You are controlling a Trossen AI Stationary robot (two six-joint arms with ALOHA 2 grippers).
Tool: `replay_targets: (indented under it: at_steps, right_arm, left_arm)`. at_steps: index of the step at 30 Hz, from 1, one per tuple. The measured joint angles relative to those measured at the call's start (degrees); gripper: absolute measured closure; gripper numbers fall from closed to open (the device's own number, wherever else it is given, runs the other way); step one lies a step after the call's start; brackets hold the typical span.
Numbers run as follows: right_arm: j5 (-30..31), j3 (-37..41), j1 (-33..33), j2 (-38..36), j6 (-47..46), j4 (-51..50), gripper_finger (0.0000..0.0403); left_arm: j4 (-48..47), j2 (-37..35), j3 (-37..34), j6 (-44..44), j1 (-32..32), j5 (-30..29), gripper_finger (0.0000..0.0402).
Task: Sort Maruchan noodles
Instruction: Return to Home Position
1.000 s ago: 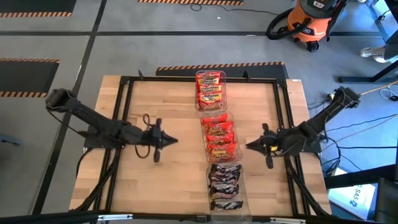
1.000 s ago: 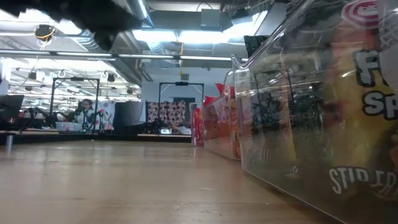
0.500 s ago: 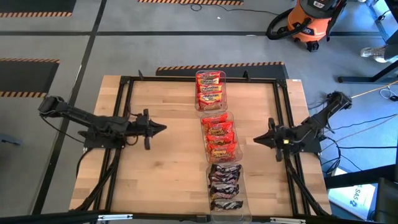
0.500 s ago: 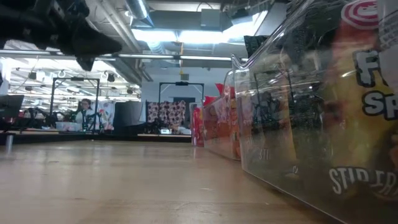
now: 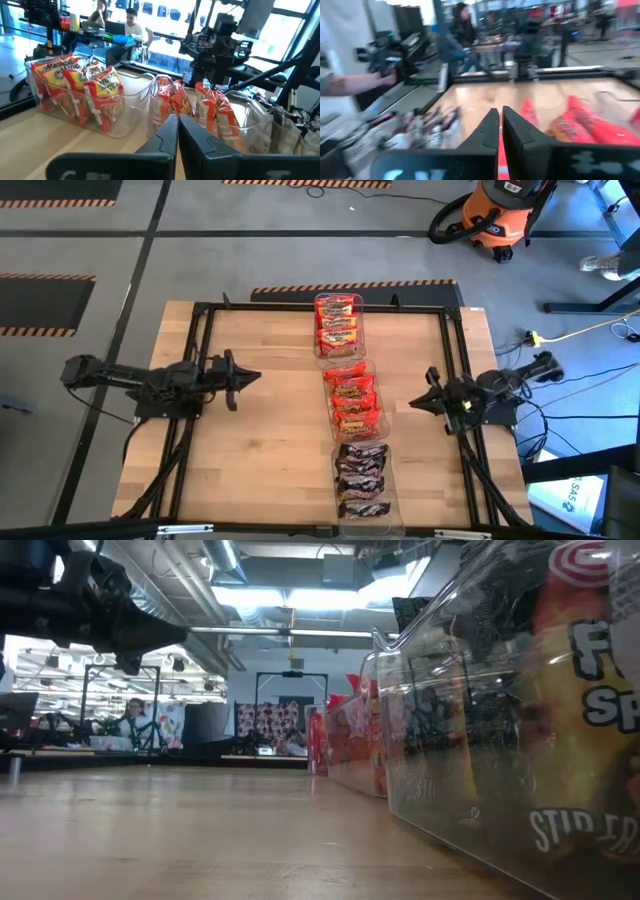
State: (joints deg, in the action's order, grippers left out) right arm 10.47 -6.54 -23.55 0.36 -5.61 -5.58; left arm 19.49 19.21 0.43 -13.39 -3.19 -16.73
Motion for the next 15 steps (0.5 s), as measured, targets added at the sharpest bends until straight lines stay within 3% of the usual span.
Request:
replay_targets:
  at_steps: [5, 10, 15]
  right_arm:
    - [-1.3, 3.3, 6.4, 0.0, 0.0, 2.7, 0.0403]
    - [-6.8, 6.1, 10.6, 0.0, 0.3, 7.6, 0.0403]
    - [-6.7, 6.0, 12.5, 0.4, -0.5, 7.3, 0.0403]
  left_arm:
    - [-2.6, -2.2, 0.0, 0.0, 2.9, 4.8, 0.0400]
    - [-5.3, -4.4, 0.0, 0.5, 4.5, 6.0, 0.0397]
    - [-8.9, -8.5, 0.0, 2.5, 5.1, 5.9, 0.0400]
